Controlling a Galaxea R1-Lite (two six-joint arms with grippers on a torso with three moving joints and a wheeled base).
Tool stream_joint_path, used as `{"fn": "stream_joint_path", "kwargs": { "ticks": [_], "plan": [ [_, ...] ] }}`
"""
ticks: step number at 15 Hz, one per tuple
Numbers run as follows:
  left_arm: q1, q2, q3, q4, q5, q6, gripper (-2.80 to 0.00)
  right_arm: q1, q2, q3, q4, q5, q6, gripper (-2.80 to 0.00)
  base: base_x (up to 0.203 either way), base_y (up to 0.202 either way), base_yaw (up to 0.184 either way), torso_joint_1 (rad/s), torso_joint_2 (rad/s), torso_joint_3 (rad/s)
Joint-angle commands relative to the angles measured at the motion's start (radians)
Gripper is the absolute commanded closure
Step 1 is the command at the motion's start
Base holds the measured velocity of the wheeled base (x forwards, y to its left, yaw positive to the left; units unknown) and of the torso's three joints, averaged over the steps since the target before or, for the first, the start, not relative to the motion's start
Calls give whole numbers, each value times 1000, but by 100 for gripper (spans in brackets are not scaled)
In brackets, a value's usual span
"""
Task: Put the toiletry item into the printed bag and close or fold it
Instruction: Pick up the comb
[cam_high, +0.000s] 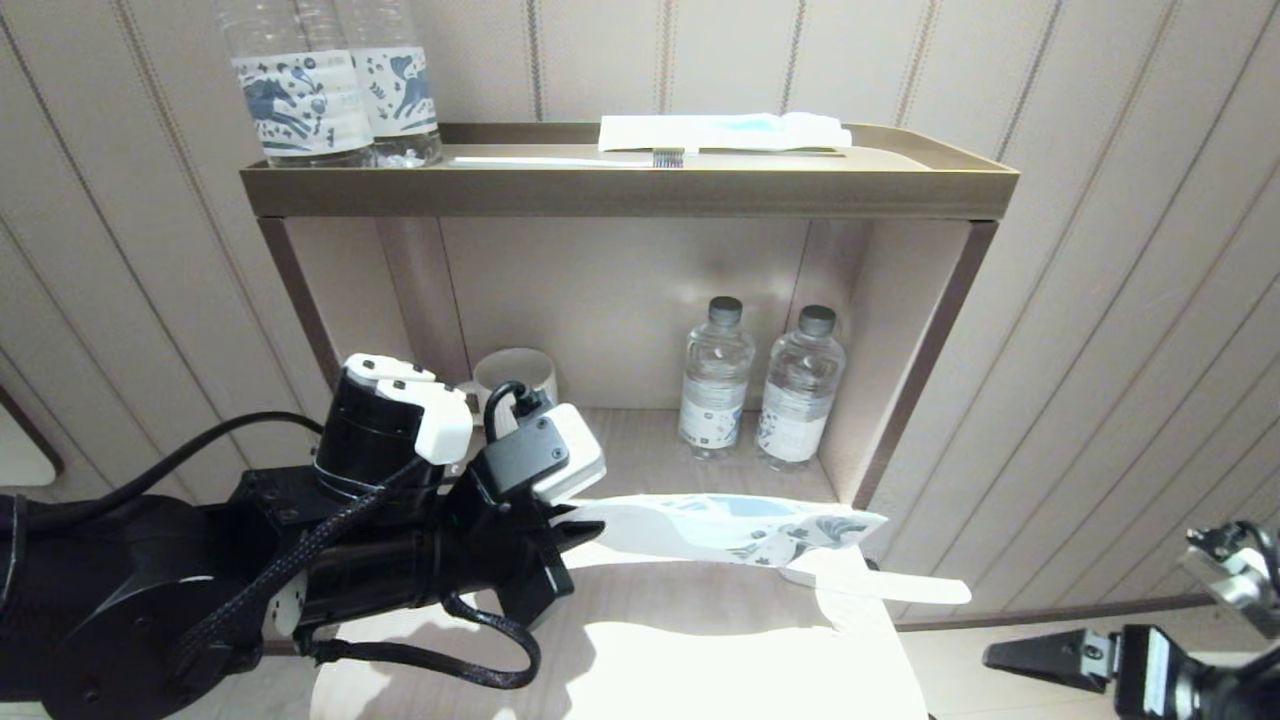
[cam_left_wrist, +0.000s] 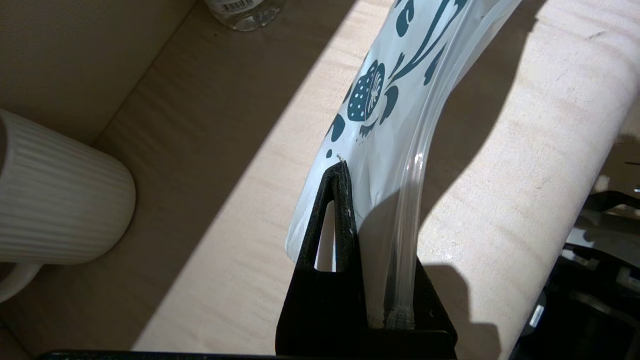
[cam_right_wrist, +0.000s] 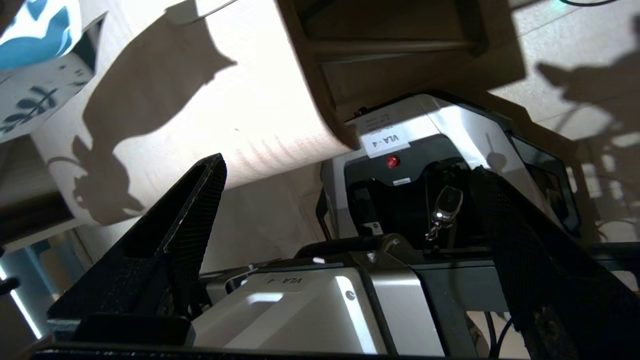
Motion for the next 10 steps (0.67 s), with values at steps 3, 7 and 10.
{"fn": "stream_joint_path", "kwargs": {
  "ticks": [3,7,10],
  "plan": [
    [0,22,3,-29,0,2,0,-12,173,-9,-38,-73,29,-280,0,0,0,0,0,0],
    [-3,50,17,-74,0,2,0,-13,184,47,-225,-85,50,-280,0,0,0,0,0,0],
    [-4,73,24,-108,1,3,0,-9,192,82,-308,-84,77,-280,0,0,0,0,0,0]
  ]
}}
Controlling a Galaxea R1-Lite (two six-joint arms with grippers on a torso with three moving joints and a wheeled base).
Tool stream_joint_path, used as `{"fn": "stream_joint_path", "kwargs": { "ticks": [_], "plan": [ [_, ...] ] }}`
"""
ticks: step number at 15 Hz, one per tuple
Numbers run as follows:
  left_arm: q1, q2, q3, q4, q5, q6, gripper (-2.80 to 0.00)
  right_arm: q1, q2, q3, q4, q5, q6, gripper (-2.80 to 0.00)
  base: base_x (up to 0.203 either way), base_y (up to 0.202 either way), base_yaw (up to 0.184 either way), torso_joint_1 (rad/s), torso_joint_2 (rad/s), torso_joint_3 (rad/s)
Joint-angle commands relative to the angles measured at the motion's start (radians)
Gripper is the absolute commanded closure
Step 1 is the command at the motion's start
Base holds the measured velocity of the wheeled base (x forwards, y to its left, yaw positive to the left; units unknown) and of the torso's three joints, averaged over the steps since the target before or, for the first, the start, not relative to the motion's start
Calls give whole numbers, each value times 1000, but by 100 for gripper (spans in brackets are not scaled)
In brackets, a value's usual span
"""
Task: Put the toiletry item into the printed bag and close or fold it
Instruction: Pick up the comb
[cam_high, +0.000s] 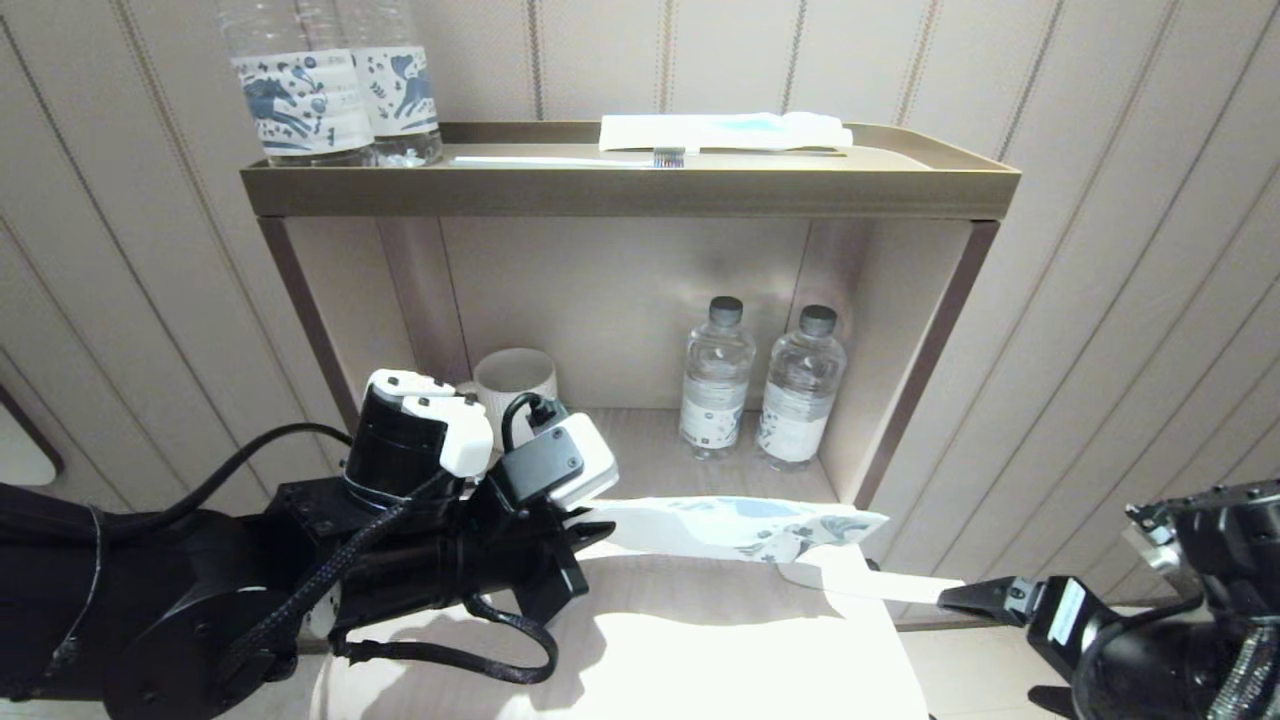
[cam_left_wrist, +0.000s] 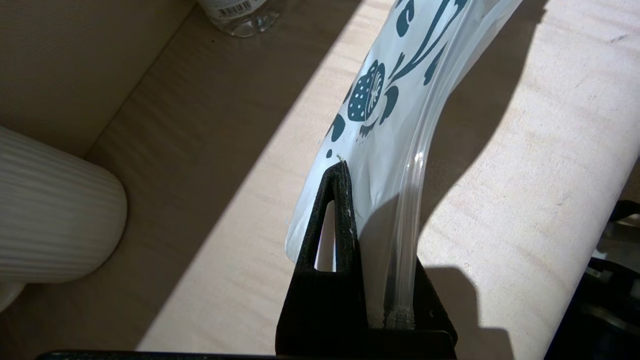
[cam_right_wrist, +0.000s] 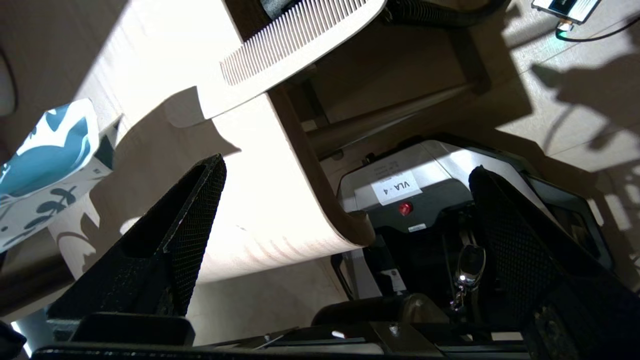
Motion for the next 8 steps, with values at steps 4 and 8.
{"fn": "stream_joint_path", "kwargs": {
  "ticks": [4,8],
  "plan": [
    [-1,19,7,-14,0,3,0,-2,106,21,-116,1,17,-280,0,0,0,0,0,0],
    [-1,18,8,-14,0,3,0,-12,207,15,-232,-4,18,-280,0,0,0,0,0,0]
  ]
}}
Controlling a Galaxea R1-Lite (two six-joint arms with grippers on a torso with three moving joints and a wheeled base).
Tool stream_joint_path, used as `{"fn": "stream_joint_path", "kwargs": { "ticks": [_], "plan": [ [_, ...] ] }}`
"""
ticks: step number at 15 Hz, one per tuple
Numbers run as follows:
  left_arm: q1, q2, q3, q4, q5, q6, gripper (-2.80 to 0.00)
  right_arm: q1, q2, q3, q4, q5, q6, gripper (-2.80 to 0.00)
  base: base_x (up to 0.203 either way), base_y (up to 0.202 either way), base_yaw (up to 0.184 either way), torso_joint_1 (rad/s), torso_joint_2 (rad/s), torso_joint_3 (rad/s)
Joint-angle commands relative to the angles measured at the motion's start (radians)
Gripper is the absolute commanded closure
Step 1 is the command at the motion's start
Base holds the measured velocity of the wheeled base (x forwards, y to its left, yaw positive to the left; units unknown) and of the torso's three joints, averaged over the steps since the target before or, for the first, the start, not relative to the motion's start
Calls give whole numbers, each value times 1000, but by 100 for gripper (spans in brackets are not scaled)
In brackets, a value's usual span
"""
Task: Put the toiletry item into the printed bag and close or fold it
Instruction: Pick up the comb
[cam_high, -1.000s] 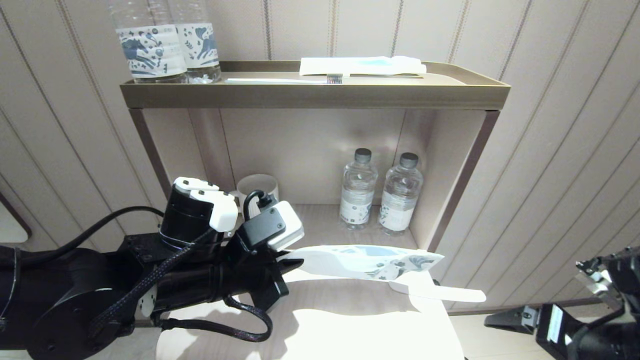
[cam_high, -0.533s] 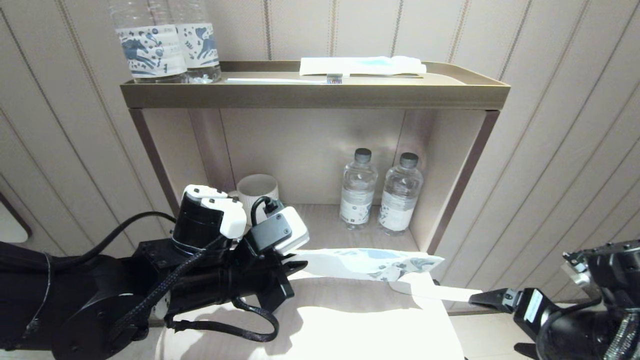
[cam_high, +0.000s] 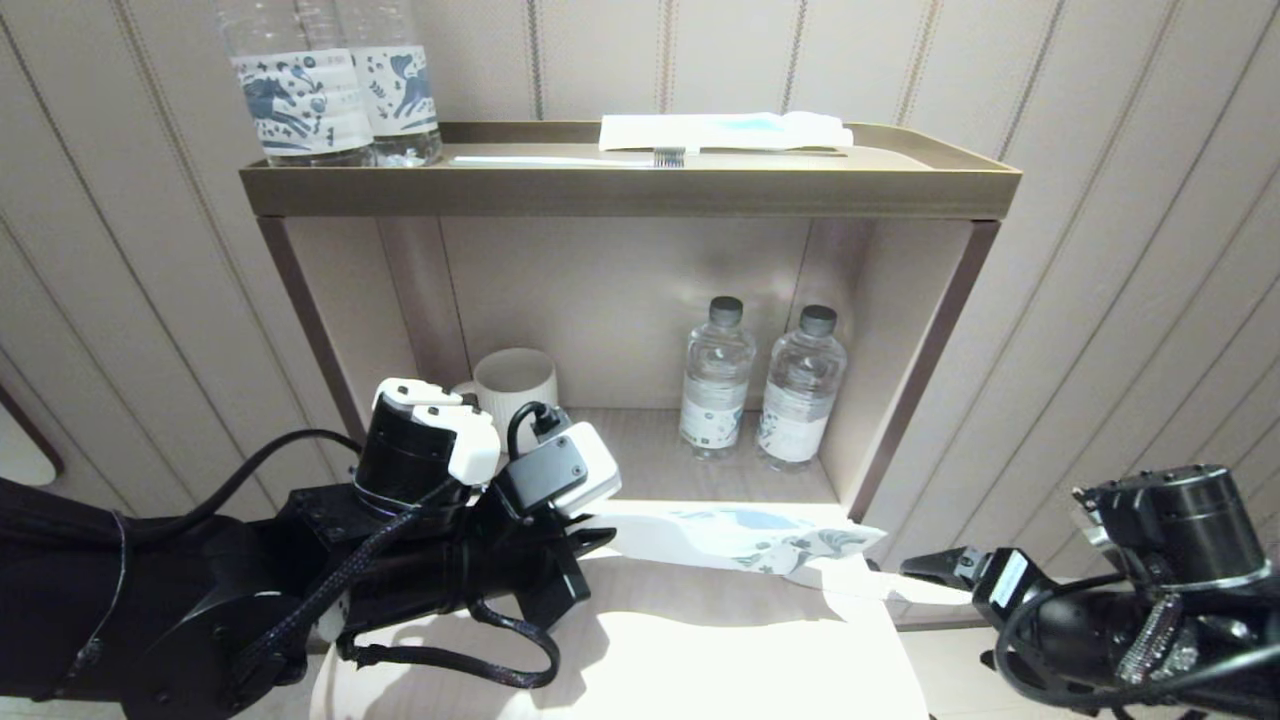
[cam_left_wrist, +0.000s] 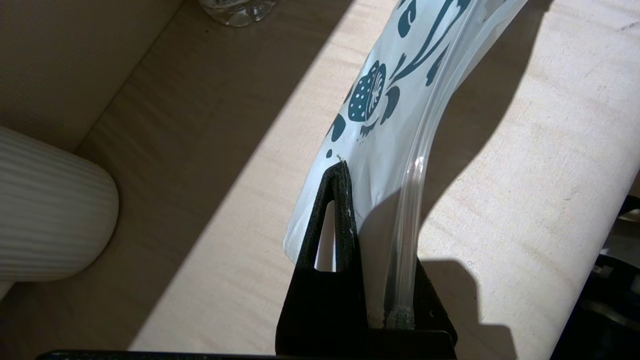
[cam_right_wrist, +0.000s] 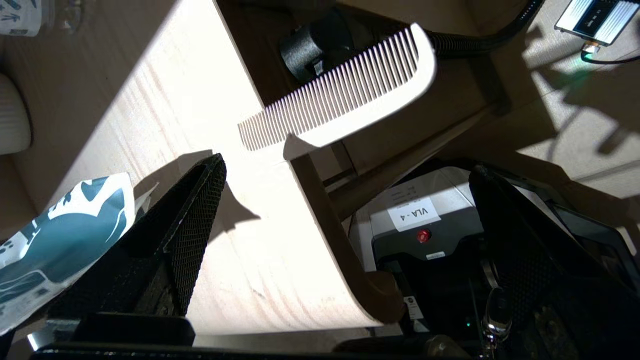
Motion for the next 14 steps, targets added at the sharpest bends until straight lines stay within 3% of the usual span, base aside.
{"fn": "stream_joint_path", "kwargs": {
  "ticks": [1,8,14],
  "plan": [
    [-2,1,1,-3,-1,2,0,-7,60,-15,-10,0,5,-280,0,0,0,0,0,0],
    [0,13,8,-15,-1,8,0,-30,134,-43,-135,7,3,-280,0,0,0,0,0,0],
    [0,27,8,-15,-3,8,0,-29,184,-64,-136,10,2,-280,0,0,0,0,0,0]
  ]
}}
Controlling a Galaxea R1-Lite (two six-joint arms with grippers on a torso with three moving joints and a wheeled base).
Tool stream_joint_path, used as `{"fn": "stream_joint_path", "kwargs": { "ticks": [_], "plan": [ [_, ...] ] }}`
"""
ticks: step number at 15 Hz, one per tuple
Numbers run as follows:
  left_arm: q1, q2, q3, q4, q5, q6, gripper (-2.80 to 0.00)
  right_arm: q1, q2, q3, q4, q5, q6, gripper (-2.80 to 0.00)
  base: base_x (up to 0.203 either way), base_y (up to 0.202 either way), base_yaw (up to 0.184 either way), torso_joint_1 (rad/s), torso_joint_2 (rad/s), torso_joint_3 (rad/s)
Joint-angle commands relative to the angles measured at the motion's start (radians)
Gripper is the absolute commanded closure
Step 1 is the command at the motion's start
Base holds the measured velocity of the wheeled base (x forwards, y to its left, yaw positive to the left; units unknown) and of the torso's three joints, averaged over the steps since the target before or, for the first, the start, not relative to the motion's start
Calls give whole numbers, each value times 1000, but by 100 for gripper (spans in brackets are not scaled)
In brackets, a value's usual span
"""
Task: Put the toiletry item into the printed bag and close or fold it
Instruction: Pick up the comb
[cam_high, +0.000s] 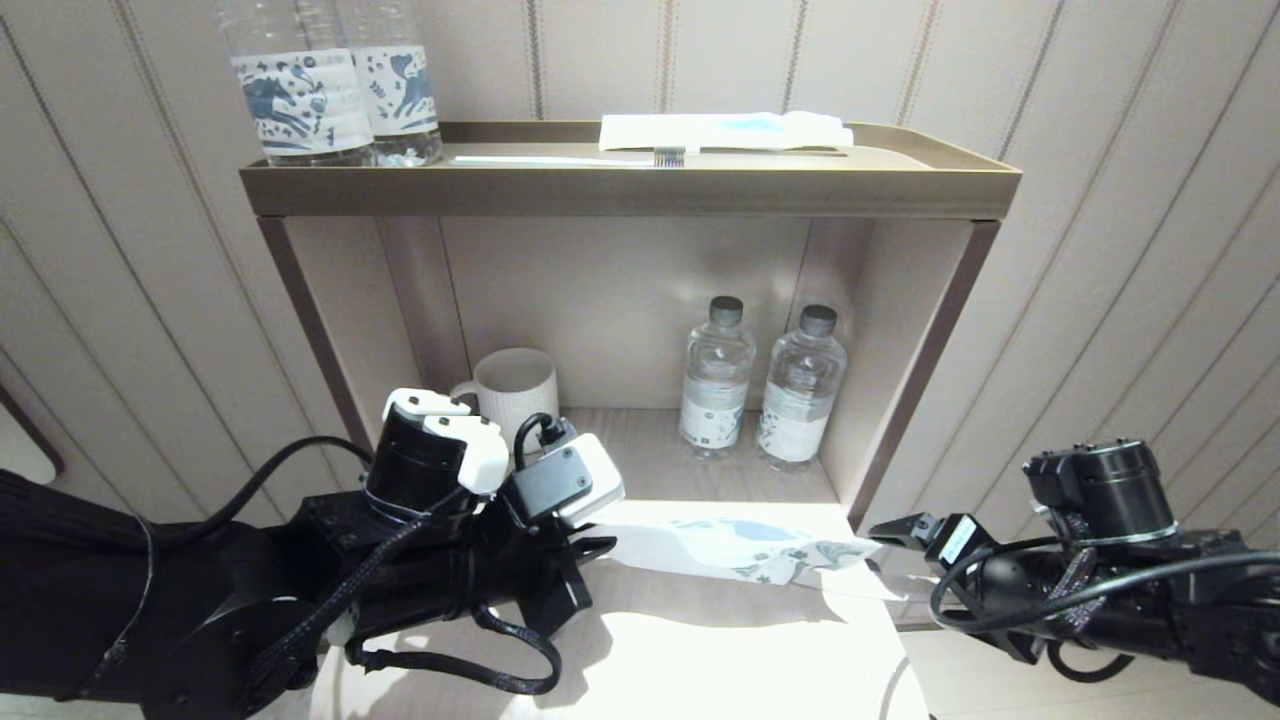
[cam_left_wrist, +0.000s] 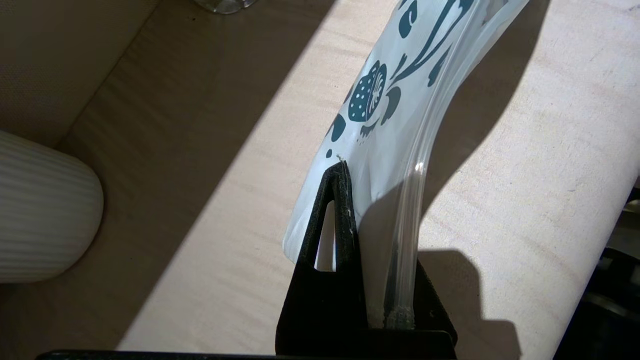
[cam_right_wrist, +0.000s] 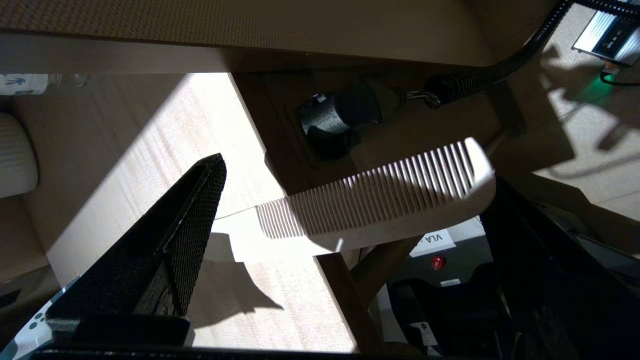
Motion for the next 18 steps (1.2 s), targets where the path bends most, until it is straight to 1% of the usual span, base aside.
{"fn": "stream_joint_path", "kwargs": {
  "ticks": [1,6,8,13,14,18],
  "plan": [
    [0,7,0,-4,-1,3,0,0,8,-6,-3,1,4,-280,0,0,0,0,0,0],
    [-2,20,0,-20,-1,1,0,0,10,-10,-3,0,-1,-280,0,0,0,0,0,0],
    [-2,20,2,-22,-1,1,0,0,8,0,-3,1,-19,-280,0,0,0,0,0,0],
    [-2,18,3,-25,-1,3,0,5,1,9,-3,1,-21,-280,0,0,0,0,0,0],
    [-2,17,4,-23,-1,3,0,6,2,11,-4,3,-22,0,0,0,0,0,0,0],
    [-2,16,5,-24,-4,1,0,11,-1,32,-37,12,-43,0,0,0,0,0,0,0]
  ]
}}
